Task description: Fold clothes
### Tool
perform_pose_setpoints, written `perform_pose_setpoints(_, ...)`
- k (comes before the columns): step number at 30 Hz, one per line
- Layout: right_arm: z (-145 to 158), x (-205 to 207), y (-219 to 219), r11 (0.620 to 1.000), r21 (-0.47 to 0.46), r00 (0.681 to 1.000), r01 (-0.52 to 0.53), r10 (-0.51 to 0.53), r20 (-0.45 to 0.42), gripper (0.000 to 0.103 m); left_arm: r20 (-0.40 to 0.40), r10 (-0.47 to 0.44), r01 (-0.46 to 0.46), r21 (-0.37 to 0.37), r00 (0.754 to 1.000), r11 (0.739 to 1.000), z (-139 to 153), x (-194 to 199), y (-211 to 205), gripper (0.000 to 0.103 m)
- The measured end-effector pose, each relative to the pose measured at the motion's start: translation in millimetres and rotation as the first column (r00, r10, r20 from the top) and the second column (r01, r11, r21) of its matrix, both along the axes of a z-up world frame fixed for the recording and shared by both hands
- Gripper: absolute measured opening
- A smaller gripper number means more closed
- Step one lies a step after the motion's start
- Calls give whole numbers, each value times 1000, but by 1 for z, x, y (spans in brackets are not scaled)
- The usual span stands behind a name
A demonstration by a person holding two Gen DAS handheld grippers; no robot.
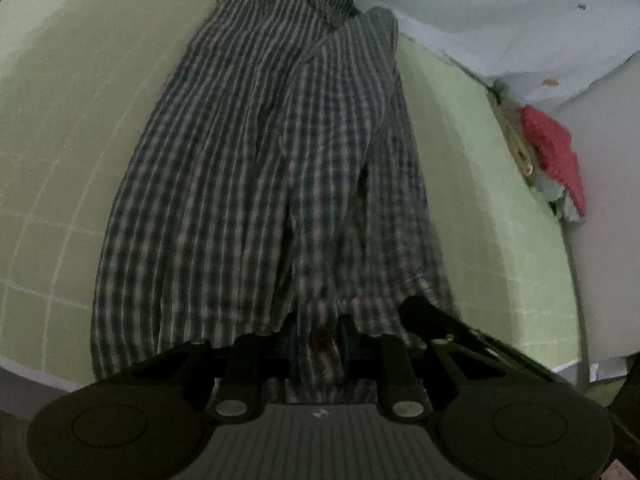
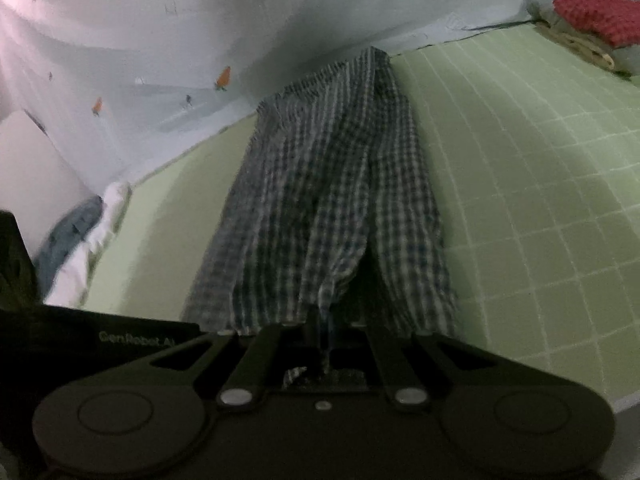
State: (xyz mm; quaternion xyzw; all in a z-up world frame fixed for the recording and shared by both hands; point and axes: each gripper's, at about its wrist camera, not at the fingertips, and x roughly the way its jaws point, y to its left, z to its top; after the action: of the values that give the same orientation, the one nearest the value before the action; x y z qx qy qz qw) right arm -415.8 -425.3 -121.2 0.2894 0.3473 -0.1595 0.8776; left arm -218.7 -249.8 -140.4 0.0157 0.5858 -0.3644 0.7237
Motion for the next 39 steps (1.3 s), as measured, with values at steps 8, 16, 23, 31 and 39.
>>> perform_pose_setpoints(8, -8, -4, 7, 999, -35, 997, 20, -23, -74, 5, 7, -11, 11, 23, 1000, 1000, 0, -7, 14, 32)
perform_pose_setpoints(16, -6, -19, 3, 996, -57, 988, 71, -78, -136, 6, 123, 25, -35, 83, 992, 996, 21, -3, 29, 45)
perform_pose_setpoints(23, 2, -33, 0, 973, -201, 976, 116, -149, -157, 44, 148, 112, -134, 151, 983, 979, 12, 11, 50, 53)
perform_pose_setpoints(31, -5, -35, 0, 963, -266, 990, 45, -78, -117, 56, 149, 97, -118, 143, 984, 983, 4, 13, 60, 56)
perform_pose_setpoints(39, -25, -34, -6, 989, -148, 992, 8, -27, -125, 55, 153, -77, 56, 139, 985, 989, -7, 13, 58, 57)
